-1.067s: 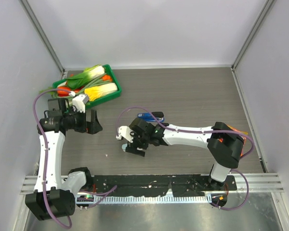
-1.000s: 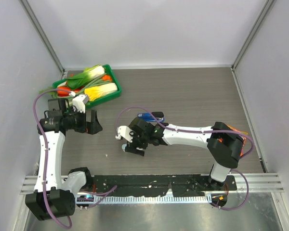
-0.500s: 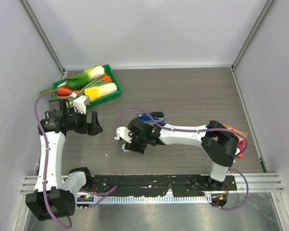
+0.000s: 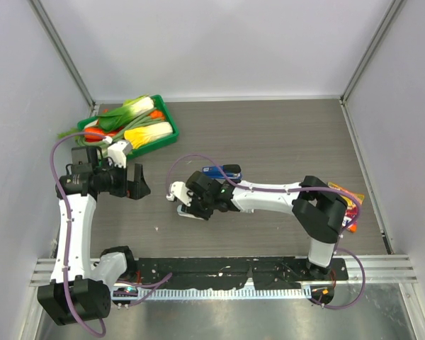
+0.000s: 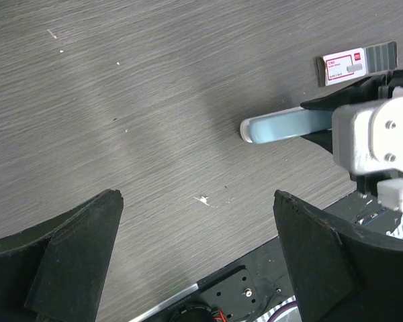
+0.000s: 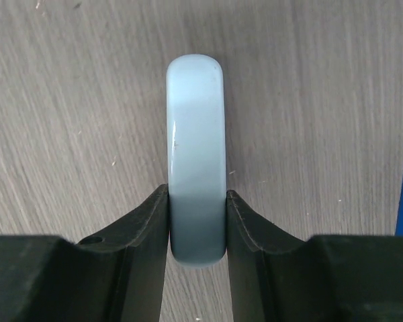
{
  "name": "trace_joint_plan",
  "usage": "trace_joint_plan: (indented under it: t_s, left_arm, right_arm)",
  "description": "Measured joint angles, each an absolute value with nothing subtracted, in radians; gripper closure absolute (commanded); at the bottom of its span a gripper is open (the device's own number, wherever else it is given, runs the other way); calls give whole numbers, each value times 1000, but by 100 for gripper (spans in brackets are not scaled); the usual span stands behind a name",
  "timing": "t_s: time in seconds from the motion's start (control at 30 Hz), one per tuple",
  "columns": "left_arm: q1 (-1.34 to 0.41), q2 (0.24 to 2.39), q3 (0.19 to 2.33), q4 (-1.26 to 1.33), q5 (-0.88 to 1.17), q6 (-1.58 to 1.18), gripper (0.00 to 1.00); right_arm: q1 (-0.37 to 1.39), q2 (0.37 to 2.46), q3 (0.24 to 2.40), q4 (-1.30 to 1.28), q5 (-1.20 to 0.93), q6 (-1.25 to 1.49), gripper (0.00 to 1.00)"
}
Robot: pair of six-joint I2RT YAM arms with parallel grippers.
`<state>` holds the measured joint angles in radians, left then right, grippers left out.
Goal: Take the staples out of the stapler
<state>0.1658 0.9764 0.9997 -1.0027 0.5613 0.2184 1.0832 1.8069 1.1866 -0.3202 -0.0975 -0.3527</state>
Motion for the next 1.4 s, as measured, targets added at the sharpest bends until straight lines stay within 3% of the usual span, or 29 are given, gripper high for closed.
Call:
trace_joint_plan:
  t_s: [0.17, 0.43, 0.63, 0.9, 1.4]
  left_arm:
    - [166, 976, 997, -982, 557, 193, 0]
    - [156, 966, 973, -894, 552, 138, 0]
    - [21, 978, 937, -871, 552, 144, 0]
    - [-123, 1021, 922, -839, 516, 165, 0]
    - [-161, 955, 819, -740, 537, 354, 0]
  right_arm:
    - [1039, 1773, 1131, -177, -58, -194, 99]
    - [1002, 1559, 859, 237, 70, 235, 99]
    - [1015, 1506, 777, 456, 96, 455, 99]
    - [1032, 1495, 773, 546, 111, 553, 99]
    - [1033, 1463, 705, 648, 75, 668, 99]
